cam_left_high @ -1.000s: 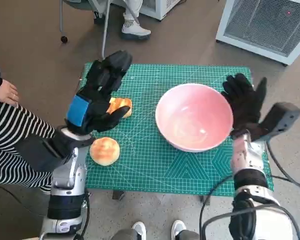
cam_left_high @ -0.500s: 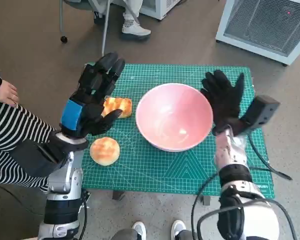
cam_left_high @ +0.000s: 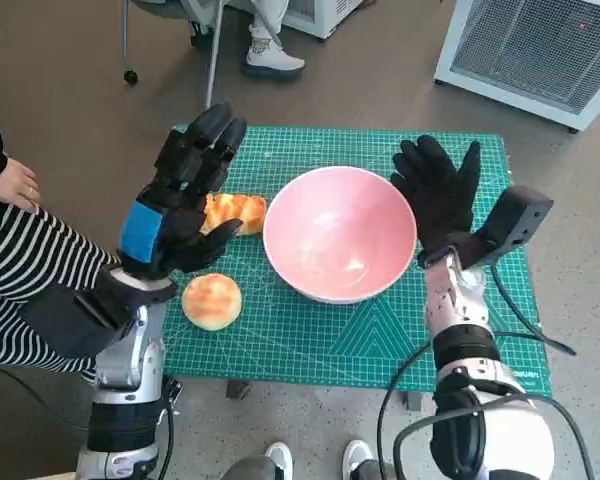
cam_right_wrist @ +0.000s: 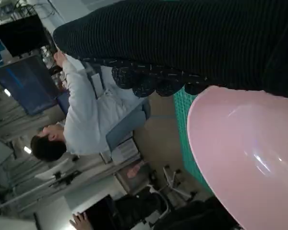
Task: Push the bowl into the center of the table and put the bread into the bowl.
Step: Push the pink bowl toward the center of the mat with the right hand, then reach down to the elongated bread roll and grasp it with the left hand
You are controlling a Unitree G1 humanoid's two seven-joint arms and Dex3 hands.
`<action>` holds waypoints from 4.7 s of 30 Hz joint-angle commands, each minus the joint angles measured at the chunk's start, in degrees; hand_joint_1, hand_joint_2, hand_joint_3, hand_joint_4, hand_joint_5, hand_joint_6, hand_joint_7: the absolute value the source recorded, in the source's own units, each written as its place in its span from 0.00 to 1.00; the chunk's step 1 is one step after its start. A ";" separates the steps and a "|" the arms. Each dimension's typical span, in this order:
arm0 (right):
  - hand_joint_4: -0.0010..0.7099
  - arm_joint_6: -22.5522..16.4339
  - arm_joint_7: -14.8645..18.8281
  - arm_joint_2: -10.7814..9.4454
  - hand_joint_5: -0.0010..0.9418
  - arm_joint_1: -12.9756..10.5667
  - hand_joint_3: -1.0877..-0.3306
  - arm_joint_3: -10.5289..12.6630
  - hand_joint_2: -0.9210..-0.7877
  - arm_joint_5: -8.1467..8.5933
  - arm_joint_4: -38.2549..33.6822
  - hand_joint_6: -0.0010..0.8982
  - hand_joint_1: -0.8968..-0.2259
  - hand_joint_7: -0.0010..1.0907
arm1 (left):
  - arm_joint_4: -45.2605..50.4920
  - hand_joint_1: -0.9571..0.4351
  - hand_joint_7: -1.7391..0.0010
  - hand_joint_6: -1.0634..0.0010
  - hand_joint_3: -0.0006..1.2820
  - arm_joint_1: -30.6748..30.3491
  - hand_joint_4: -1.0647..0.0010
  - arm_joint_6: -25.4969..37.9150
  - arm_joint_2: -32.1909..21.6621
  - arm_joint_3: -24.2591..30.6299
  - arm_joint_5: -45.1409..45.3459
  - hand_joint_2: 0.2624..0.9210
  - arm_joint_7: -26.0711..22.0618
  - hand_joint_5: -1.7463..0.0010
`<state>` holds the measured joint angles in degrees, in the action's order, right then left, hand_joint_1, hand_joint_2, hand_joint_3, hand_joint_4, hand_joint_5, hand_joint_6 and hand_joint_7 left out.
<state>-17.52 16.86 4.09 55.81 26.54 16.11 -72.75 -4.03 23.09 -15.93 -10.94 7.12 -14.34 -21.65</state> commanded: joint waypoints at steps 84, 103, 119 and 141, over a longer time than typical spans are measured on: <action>0.34 -11.27 3.66 4.39 0.01 -23.46 0.47 -19.75 0.00 -4.80 53.67 0.09 0.12 0.60 | -16.34 0.42 0.83 0.90 0.01 20.21 0.86 2.76 -27.66 -4.04 17.90 0.77 -12.70 1.00; 0.32 -11.48 3.26 4.14 0.00 -23.94 0.47 -19.67 0.00 -4.42 53.72 0.07 0.12 0.58 | -41.49 0.68 0.97 0.79 0.00 31.63 0.90 0.25 -26.34 -14.18 24.84 0.72 -18.05 1.00; 0.33 -11.39 3.52 4.44 0.00 -24.80 0.48 -19.24 0.00 -3.67 54.07 0.08 0.10 0.57 | -55.97 0.63 0.99 0.79 0.01 38.45 0.90 2.13 -20.69 -23.01 35.98 0.75 -11.98 1.00; 0.30 -11.36 3.52 4.60 0.00 -25.81 0.47 -19.37 0.00 -4.02 54.73 0.06 0.09 0.54 | -67.81 0.59 0.96 0.63 0.01 40.31 0.79 8.04 -14.12 -31.15 46.14 0.79 0.87 0.98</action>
<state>-29.47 20.49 8.59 31.60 7.02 11.55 -18.13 -70.80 62.91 -7.76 -25.22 -23.18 30.66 -23.04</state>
